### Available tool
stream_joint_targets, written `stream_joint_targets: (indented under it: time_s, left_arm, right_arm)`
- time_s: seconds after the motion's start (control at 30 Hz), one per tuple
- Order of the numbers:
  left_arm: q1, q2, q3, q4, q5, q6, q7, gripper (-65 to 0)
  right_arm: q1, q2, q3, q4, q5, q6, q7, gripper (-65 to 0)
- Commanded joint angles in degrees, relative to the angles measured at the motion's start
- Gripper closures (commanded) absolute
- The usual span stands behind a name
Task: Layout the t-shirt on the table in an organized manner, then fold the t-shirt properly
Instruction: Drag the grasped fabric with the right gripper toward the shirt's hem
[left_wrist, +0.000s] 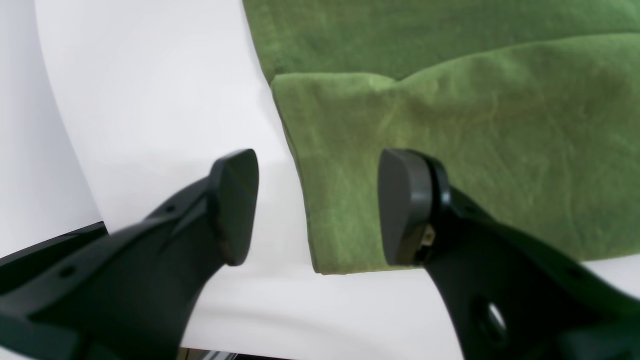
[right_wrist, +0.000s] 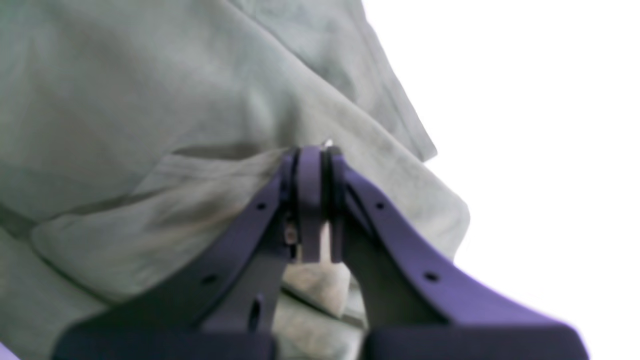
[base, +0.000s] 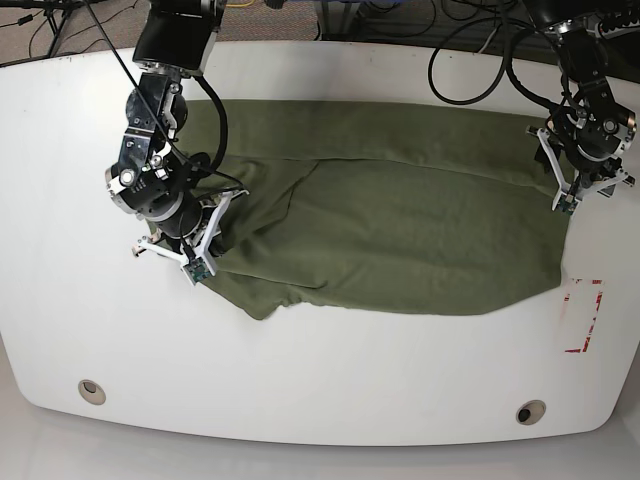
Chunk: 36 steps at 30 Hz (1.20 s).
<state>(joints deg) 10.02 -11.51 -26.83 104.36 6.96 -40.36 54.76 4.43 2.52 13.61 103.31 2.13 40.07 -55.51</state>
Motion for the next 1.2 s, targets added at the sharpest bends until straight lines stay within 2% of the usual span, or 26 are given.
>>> stream_joint_targets:
  time_s: [0.0, 0.67, 0.77, 0.83, 0.9, 1.0, 1.1, 1.17]
  left_arm:
    - [-0.4, -0.8, -0.2, 1.0, 0.0, 0.4, -0.4, -35.8]
    - [-0.4, -0.7, -0.2, 1.1, 0.0, 0.4, -0.4, -35.8]
    - [-0.4, -0.7, -0.2, 1.1, 0.0, 0.4, -0.4, -35.8]
    - [-0.4, -0.7, -0.3, 1.2, 0.0, 0.4, -0.4, -35.8]
    - [-0.5, -0.7, -0.5, 1.3, 0.0, 0.4, -0.4, -35.8]
    - [-0.7, -0.7, -0.7, 1.4, -0.1, 0.4, -0.4, -35.8]
    - [-1.3, -0.1, -3.4, 1.4, -0.3, 0.4, -0.4, -35.8]
    - [-2.7, 1.0, -5.1, 1.4, -0.3, 0.4, -0.4, -35.8]
  right_arm:
    - [1.8, 0.1, -0.1, 0.7, 0.6, -0.1, 1.3, 0.0]
    - [7.8, 0.3, 0.0, -4.8, 0.6, -0.1, 1.5, -0.8]
    - [8.2, 0.3, 0.0, -4.8, 0.6, -0.1, 1.4, -8.4]
    - [8.2, 0.3, 0.2, -4.5, 0.6, -0.1, 1.2, -16.2]
    - [7.9, 0.5, 0.3, -4.1, 0.5, -0.1, 1.2, -25.5]
    - [6.0, 2.4, 1.3, -2.1, 0.6, -0.1, 1.1, -39.6]
    - [2.7, 3.0, 3.6, 1.0, 0.6, -0.1, 1.1, -48.5]
    - [1.0, 3.0, 5.6, 2.5, 0.6, -0.1, 1.1, -50.1]
